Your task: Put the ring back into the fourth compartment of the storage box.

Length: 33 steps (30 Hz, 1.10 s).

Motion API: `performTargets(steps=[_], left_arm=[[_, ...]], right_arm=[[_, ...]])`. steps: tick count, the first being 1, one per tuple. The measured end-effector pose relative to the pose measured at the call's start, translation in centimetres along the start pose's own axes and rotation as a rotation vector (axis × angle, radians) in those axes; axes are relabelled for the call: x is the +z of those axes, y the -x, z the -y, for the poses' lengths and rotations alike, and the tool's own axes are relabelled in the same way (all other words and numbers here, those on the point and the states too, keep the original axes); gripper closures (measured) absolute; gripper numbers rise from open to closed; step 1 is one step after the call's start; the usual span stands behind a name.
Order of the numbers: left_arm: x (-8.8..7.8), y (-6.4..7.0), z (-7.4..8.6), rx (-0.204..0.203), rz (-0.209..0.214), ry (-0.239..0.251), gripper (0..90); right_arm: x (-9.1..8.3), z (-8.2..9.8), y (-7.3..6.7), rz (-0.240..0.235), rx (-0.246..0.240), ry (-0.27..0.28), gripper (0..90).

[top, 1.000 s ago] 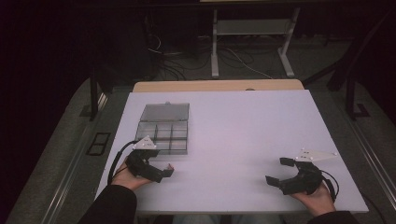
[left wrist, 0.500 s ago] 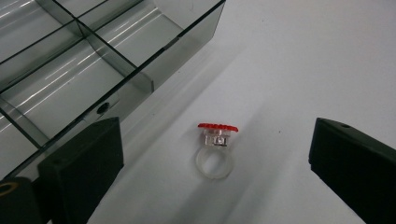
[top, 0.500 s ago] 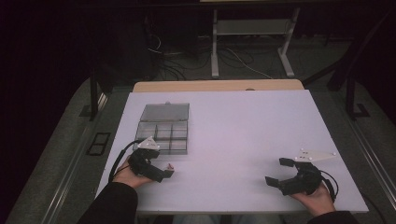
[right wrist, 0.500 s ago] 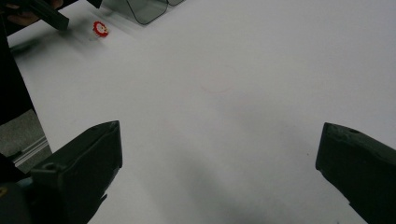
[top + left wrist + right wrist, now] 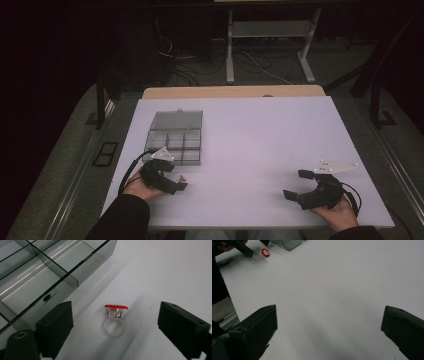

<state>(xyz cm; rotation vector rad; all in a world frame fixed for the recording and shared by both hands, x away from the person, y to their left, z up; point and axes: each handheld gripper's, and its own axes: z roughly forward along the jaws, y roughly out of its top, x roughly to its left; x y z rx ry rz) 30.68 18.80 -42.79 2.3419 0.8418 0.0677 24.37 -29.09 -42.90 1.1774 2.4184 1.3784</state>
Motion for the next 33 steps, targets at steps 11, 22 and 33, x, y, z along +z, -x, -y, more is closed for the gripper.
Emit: performTargets(steps=[11,22,33], left_arm=[[0.24,-0.34,0.01,0.015,-0.01,0.017,26.4],[0.66,-0.11,0.03,0.041,0.008,0.001,41.7],[0.73,-0.02,0.0,0.054,0.004,-0.016,56.2]], right_arm=[[0.13,0.08,0.05,0.004,-0.005,-0.007,0.0],[0.19,0.11,0.06,0.004,-0.001,-0.01,0.0],[0.23,0.14,0.08,0.001,0.0,-0.013,0.0]])
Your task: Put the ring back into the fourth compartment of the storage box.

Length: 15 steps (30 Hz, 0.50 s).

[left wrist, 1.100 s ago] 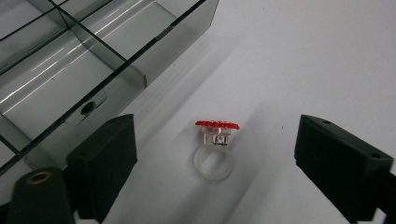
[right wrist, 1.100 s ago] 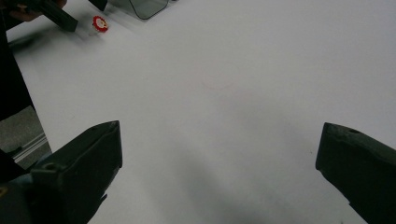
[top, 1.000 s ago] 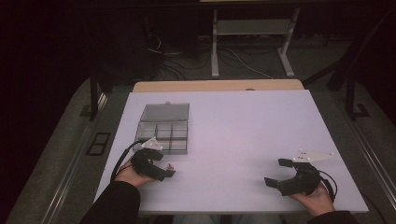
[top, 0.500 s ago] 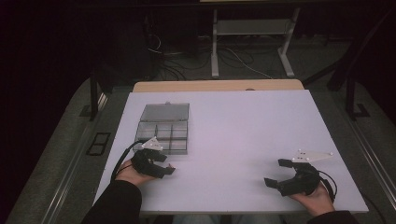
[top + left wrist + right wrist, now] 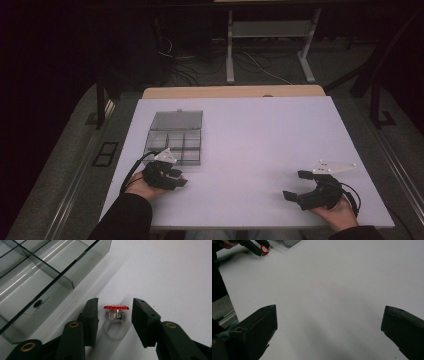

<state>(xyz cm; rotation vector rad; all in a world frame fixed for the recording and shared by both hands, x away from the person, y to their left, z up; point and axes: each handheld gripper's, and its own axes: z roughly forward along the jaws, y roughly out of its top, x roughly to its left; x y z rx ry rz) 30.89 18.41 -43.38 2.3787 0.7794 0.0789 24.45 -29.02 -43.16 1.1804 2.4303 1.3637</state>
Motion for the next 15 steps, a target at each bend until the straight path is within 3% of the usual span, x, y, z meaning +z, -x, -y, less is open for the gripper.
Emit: performTargets(steps=[5,15], left_arm=[[-0.06,-0.25,0.0,-0.022,0.001,0.005,65.7],[-0.25,-0.36,-0.1,-0.019,0.018,-0.002,69.9]], right_arm=[[0.05,0.02,0.01,-0.003,-0.002,-0.003,0.0],[0.09,0.04,0.05,-0.006,-0.004,-0.004,0.0]])
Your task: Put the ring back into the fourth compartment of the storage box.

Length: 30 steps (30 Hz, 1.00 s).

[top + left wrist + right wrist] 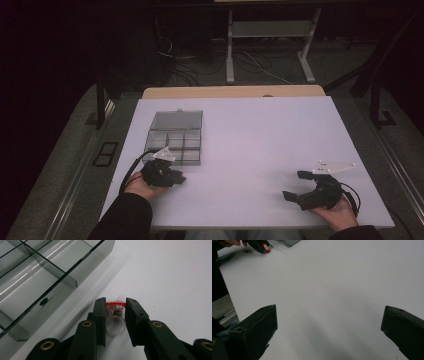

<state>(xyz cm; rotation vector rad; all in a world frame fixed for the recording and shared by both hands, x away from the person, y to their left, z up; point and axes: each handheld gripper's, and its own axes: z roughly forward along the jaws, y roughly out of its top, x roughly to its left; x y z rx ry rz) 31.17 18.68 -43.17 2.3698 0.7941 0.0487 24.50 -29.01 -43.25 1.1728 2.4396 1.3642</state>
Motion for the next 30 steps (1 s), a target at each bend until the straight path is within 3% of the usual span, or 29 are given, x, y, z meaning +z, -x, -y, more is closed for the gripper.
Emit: performTargets(steps=[30], left_arm=[[-3.4,-0.4,-2.5,0.039,-0.003,0.03,70.2]], right_arm=[[0.0,0.0,0.0,-0.004,-0.002,-0.005,0.0]])
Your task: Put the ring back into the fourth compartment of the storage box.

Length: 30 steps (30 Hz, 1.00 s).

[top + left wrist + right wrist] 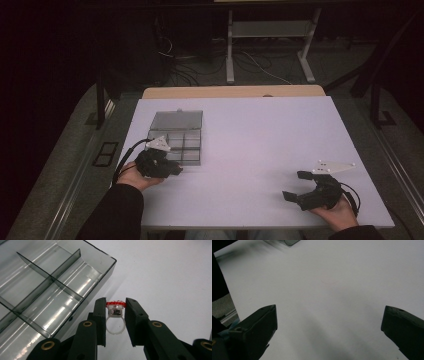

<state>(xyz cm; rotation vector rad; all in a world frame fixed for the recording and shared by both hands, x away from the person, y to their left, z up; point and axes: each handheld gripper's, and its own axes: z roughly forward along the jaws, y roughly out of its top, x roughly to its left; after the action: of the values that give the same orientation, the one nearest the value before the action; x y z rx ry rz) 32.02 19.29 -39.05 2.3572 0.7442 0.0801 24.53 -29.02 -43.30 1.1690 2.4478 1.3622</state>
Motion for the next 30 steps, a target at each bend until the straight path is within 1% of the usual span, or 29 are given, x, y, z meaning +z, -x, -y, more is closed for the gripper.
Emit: performTargets(steps=[5,7,10,11,13,14,15,16,18,19,20,21,23,25,26,27,30], left_arm=[[-0.5,-0.1,-0.4,0.004,0.0,0.002,70.2],[-0.8,-0.2,-0.5,-0.003,-0.001,0.008,70.2],[-1.2,-0.5,-0.8,0.0,-0.004,0.019,70.2],[-1.4,-0.5,-0.8,-0.007,-0.006,0.025,70.2],[-1.7,-0.8,-1.0,-0.001,-0.011,0.028,70.2],[-1.9,-0.8,-1.0,-0.009,-0.012,0.032,70.2],[-2.1,-0.9,-1.1,-0.006,-0.016,0.035,70.2],[-2.3,-0.9,-1.2,-0.011,-0.019,0.04,70.2],[-2.7,-1.1,-1.3,-0.007,-0.025,0.039,70.2],[-2.9,-1.1,-1.4,-0.017,-0.029,0.049,70.2],[-3.1,-1.3,-1.4,-0.015,-0.031,0.051,70.2],[-3.2,-1.4,-1.5,-0.012,-0.032,0.052,70.2],[-3.5,-1.5,-1.7,-0.019,-0.037,0.045,70.2],[-3.8,-1.7,-1.8,-0.012,-0.044,0.043,70.2],[-3.9,-1.8,-1.9,-0.024,-0.049,0.045,70.2],[-4.0,-1.9,-1.9,-0.014,-0.05,0.042,70.2],[-4.2,-2.3,-2.2,-0.016,-0.056,0.038,70.2]], right_arm=[[0.0,0.0,0.0,-0.001,0.002,-0.001,0.0],[0.0,0.0,0.0,-0.001,0.003,-0.001,0.0],[0.0,0.0,0.0,-0.001,0.003,-0.001,0.0],[0.0,0.0,0.0,-0.001,0.003,-0.001,0.0],[0.0,0.0,0.0,-0.001,0.003,-0.001,0.0],[0.0,0.0,0.0,-0.001,0.003,-0.001,0.0],[0.0,0.0,0.0,-0.001,0.003,-0.001,0.0],[0.0,0.0,0.0,-0.002,0.002,-0.001,0.0],[0.0,0.0,0.0,-0.001,0.003,-0.001,0.0],[0.0,0.0,0.0,-0.001,0.003,-0.002,0.0],[0.1,0.0,0.0,-0.001,0.003,-0.001,0.0],[0.0,0.0,0.0,-0.001,0.003,-0.002,0.0],[0.0,0.0,0.0,-0.001,0.004,-0.003,0.0],[0.0,0.0,0.0,-0.001,0.003,-0.001,0.0],[0.0,0.0,0.0,-0.002,0.003,-0.002,0.0],[0.1,0.0,0.0,-0.001,0.003,-0.001,0.0],[0.1,0.0,0.0,-0.002,0.004,-0.003,0.0]])
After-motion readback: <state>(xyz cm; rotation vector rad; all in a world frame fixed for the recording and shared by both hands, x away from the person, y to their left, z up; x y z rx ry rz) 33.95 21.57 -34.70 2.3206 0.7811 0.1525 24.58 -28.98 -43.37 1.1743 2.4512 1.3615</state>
